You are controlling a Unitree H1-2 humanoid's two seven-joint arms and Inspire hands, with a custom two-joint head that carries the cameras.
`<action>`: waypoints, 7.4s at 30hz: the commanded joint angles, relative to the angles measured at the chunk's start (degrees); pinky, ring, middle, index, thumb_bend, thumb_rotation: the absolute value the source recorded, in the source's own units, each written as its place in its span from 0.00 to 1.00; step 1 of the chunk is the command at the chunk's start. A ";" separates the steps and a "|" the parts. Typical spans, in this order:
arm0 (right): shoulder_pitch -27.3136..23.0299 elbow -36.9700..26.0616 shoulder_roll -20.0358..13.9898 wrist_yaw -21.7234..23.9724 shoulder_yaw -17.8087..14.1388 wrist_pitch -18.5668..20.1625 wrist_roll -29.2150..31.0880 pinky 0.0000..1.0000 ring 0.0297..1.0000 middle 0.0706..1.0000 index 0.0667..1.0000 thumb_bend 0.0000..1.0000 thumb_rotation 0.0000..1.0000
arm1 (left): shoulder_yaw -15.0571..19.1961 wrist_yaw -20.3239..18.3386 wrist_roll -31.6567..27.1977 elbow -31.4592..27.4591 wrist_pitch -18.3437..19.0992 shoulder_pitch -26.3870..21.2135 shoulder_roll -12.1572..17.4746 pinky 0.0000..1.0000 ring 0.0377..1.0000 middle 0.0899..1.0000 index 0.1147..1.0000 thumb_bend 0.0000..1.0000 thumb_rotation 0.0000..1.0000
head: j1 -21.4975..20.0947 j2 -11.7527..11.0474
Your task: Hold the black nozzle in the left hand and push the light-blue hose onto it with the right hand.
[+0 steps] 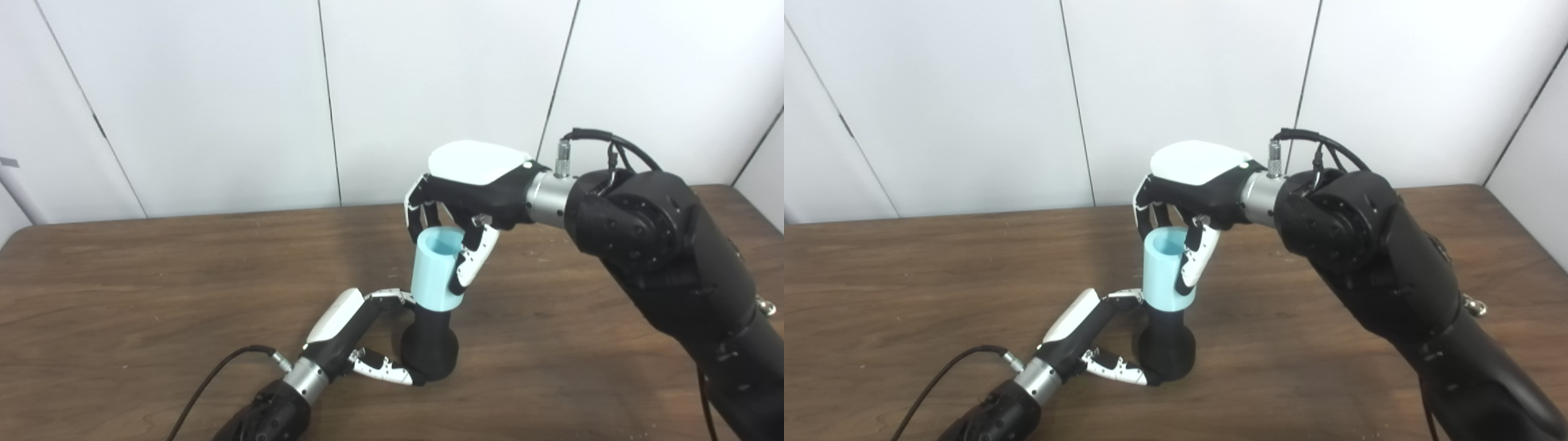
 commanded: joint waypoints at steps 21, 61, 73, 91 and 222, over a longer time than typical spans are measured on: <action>-1.92 -1.79 -0.38 -0.58 -0.69 -0.25 2.33 0.19 0.25 0.35 0.48 0.52 0.00 | -2.94 -6.31 3.36 3.04 5.97 3.35 1.30 0.88 0.85 0.73 0.42 0.52 0.07 | -0.08 0.21; 2.34 -4.30 -0.71 -2.43 0.66 -8.38 -7.10 0.31 0.37 0.42 0.46 0.53 0.00 | -2.92 -6.82 2.96 1.94 6.77 3.66 1.66 0.88 0.85 0.73 0.42 0.52 0.07 | -0.09 0.78; 4.73 -4.32 0.47 -3.95 -0.94 -9.99 -5.59 0.31 0.35 0.39 0.47 0.53 0.00 | -2.96 -6.95 3.04 1.67 7.01 3.66 1.67 0.87 0.85 0.73 0.42 0.52 0.07 | -0.10 0.90; 5.94 -4.62 3.10 -4.75 -1.89 -10.28 -1.94 0.31 0.36 0.39 0.48 0.53 0.00 | -3.04 -6.87 3.21 1.70 7.27 3.58 1.58 0.88 0.85 0.73 0.42 0.52 0.07 | 0.06 1.07; 26.96 -0.99 -1.33 -28.09 -10.50 -39.82 1.38 0.99 1.00 1.00 0.99 0.90 0.38 | -2.94 -9.21 2.96 0.76 8.11 2.61 2.19 0.84 0.84 0.73 0.41 0.52 0.07 | 0.23 2.14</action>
